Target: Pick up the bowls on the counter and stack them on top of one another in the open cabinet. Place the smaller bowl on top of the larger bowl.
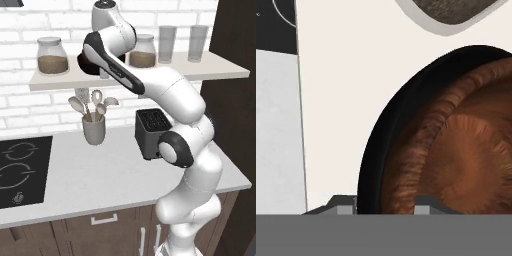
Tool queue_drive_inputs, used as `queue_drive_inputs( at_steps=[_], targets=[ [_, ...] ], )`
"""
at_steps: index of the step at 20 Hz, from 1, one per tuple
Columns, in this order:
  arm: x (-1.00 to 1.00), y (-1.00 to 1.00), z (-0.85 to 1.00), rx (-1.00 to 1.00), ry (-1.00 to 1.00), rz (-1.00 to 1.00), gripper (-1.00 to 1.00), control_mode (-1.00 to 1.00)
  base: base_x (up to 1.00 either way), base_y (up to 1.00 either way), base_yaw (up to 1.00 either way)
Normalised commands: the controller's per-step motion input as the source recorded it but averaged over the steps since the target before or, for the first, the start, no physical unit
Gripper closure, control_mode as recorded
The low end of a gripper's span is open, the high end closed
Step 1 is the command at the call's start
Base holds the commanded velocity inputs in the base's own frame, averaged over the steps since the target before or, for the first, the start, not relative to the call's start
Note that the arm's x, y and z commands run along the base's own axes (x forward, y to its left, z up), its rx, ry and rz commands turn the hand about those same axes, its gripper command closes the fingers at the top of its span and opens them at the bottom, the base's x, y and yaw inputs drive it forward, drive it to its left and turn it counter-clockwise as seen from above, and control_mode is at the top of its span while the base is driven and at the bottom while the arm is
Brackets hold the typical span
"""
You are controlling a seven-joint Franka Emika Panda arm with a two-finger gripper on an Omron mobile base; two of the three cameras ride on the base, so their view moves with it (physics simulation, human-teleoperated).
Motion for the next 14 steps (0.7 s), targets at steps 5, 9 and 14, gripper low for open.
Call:
queue_drive_inputs(
  at_steps=[5, 9, 14],
  targets=[
    [0.60, 0.20, -0.44, 0.00, -0.02, 0.06, -1.00, -1.00, 0.00, 0.00, 0.00],
    [0.48, 0.03, -0.17, 0.00, -0.05, 0.02, -1.00, -1.00, 0.00, 0.00, 0.00],
    [-0.25, -0.04, -0.01, 0.00, -0.16, 0.00, -1.00, -1.00, 0.00, 0.00, 0.00]
  ],
)
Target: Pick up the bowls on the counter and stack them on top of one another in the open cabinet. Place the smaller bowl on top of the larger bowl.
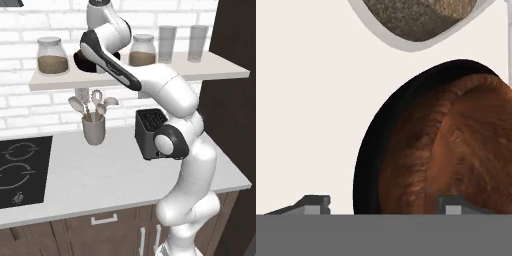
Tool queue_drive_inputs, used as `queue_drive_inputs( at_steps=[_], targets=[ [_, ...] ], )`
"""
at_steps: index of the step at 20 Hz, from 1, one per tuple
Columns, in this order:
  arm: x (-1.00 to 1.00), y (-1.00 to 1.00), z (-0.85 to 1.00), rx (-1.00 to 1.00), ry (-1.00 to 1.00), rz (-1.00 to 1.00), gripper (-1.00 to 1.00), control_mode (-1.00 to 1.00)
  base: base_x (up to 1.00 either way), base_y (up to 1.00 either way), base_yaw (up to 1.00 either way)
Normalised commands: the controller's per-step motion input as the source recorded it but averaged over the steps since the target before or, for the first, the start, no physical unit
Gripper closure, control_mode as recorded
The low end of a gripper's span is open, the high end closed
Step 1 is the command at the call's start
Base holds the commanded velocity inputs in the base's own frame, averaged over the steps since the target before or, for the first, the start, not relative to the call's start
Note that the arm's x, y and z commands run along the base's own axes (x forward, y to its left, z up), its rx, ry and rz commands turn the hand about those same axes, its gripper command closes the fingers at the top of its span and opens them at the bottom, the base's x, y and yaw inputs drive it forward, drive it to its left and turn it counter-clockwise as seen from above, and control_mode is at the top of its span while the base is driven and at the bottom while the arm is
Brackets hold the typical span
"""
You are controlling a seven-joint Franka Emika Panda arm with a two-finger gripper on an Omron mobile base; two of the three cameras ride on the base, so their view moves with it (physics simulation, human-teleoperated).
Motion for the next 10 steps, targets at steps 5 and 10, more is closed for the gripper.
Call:
queue_drive_inputs(
  at_steps=[5, 10],
  targets=[
    [-1.00, -0.24, 0.00, 0.00, -0.26, 0.00, -1.00, -1.00, 0.00, 0.00, 0.00],
    [-1.00, -0.61, -0.38, 0.00, -0.14, 0.00, -1.00, -1.00, 0.00, 0.00, 0.00]
  ],
)
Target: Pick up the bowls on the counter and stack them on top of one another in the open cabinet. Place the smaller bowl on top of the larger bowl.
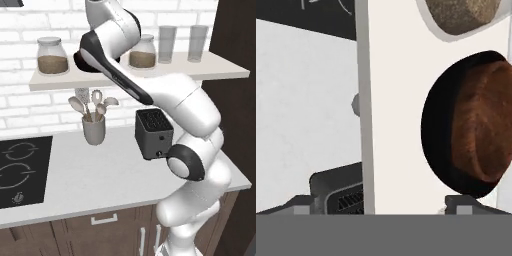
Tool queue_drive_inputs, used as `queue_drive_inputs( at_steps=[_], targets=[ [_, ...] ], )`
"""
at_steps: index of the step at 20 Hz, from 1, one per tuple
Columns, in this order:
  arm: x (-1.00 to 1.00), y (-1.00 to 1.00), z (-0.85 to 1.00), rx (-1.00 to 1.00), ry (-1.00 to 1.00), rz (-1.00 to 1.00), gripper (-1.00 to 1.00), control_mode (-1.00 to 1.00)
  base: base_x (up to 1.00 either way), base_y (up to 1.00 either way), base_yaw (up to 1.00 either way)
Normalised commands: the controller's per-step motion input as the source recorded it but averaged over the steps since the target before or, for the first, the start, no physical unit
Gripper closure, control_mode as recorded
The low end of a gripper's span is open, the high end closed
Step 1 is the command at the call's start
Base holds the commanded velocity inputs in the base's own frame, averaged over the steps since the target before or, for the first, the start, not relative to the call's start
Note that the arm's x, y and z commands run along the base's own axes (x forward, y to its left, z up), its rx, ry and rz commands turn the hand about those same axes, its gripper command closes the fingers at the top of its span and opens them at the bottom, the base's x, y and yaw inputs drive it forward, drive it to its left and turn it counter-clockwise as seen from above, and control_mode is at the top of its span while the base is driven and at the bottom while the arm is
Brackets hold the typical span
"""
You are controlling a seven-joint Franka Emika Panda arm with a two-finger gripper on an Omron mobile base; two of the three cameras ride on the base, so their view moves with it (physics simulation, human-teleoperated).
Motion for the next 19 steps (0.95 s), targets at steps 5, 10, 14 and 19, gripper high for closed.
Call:
queue_drive_inputs(
  at_steps=[5, 10, 14, 19],
  targets=[
    [-1.00, -0.76, -0.98, 0.00, 0.00, 0.00, -1.00, -1.00, 0.00, 0.00, 0.00],
    [-1.00, -0.71, -1.00, 0.00, 0.00, 0.00, -1.00, -1.00, 0.00, 0.00, 0.00],
    [-1.00, -0.61, -1.00, 0.00, 0.04, 0.00, -1.00, -1.00, 0.00, 0.00, 0.00],
    [-0.99, -0.41, -1.00, -0.01, 0.15, 0.00, -1.00, -1.00, 0.00, 0.00, 0.00]
  ],
)
